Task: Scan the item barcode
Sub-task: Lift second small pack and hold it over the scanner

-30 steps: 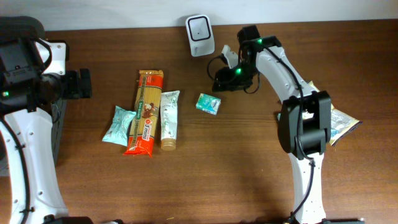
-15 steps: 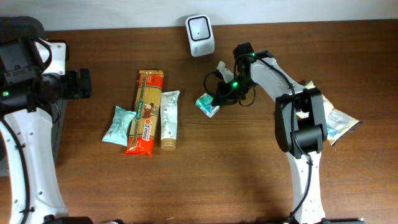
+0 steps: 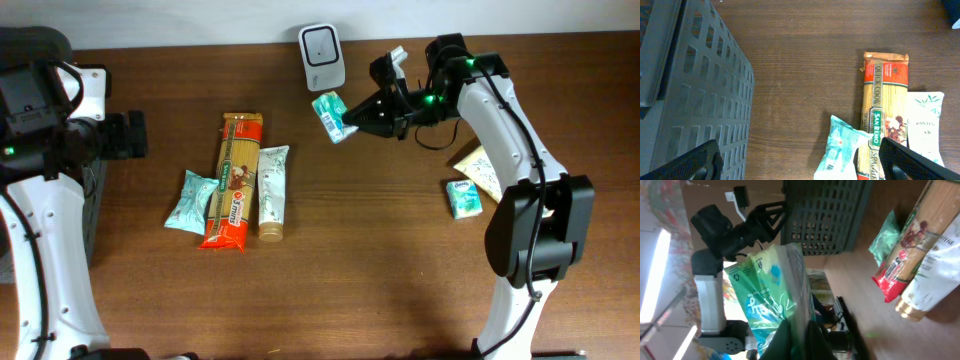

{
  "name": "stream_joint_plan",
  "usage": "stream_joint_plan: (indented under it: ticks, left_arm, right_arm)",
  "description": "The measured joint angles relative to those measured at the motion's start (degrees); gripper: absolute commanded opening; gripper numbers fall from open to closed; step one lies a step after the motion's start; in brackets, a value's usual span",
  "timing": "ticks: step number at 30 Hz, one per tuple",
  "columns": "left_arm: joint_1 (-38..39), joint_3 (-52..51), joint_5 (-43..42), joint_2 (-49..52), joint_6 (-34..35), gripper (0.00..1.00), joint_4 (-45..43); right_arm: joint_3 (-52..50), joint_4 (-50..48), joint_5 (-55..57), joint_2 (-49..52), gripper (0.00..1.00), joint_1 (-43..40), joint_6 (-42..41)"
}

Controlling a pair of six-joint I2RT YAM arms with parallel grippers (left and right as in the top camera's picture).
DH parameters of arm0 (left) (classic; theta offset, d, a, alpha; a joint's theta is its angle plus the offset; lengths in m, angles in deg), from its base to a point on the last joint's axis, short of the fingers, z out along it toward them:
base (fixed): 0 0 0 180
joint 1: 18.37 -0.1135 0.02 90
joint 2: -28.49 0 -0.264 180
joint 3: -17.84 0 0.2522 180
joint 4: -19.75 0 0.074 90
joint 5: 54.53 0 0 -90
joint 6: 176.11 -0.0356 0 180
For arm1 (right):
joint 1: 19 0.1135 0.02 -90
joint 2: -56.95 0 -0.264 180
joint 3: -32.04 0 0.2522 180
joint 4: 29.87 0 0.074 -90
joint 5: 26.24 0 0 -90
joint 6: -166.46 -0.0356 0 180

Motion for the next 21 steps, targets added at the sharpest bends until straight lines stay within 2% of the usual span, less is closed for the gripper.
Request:
stream_joint_plan:
  ticks: [3,8,13,17,18,21]
  left_arm:
    - [0.0,0.0,0.0,0.0,0.0,0.99,0.0]
    - [0.0,0.0,0.0,0.0,0.0,0.99,0.0]
    - [0.0,0.0,0.0,0.0,0.0,0.99,0.0]
    - [0.0,0.0,0.0,0.0,0.0,0.99,0.0]
    - [0.0,0.0,0.0,0.0,0.0,0.99,0.0]
    - [0.0,0.0,0.0,0.0,0.0,0.99,0.0]
  right_arm:
    - [0.0,0.0,-1.2,0.0,0.04,0.0,-4.6]
    - [0.0,0.0,-1.4,0.0,0.04,0.0,-19.4]
    - [0.0,-0.7,2.3,0.0,0.04,0.0,-22.7]
    - [0.0,-4.9,44.7,0.1,0.04,6.4,-19.8]
    - [0.0,-4.9,51.9,0.1,0.04,8.2,-18.6]
    - [0.0,-4.9,64.1,0.1,0.04,10.1,-16.6]
